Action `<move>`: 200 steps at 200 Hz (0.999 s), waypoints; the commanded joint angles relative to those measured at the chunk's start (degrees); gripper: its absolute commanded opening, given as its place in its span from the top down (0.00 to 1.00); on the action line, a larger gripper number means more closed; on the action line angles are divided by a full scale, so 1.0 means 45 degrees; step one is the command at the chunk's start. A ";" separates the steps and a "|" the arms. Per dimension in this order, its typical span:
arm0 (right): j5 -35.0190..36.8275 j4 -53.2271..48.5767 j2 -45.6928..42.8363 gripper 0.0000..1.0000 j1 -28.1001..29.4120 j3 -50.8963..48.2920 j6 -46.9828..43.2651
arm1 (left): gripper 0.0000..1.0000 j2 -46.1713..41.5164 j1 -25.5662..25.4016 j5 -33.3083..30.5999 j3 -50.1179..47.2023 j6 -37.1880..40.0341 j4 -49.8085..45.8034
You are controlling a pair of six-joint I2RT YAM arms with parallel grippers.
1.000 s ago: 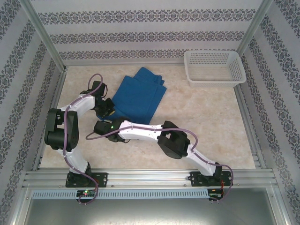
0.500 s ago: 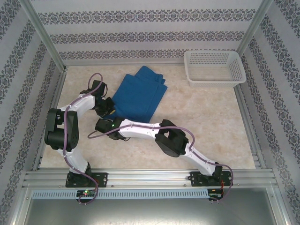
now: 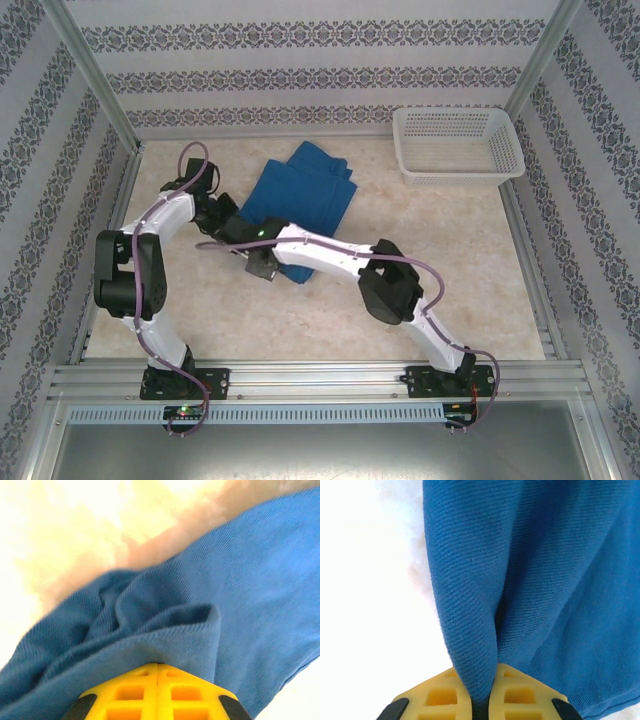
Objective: Roll up the long pants
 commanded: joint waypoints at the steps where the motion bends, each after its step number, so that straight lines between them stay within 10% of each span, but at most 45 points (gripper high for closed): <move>1: -0.2776 -0.1561 -0.0815 1.00 -0.0483 0.1092 0.1153 | 1.00 -0.0416 0.0447 -0.0142 0.0494 0.0538 -0.0739; 43: -0.7764 -0.2187 -0.0554 1.00 -0.1903 0.2022 0.2434 | 1.00 -0.0833 0.1018 -0.0154 0.0771 0.0708 -0.1124; 200: -1.4875 0.2110 0.1013 1.00 -0.5932 -0.1679 0.6876 | 1.00 -0.1704 0.1361 0.0869 0.0002 0.0261 -0.0493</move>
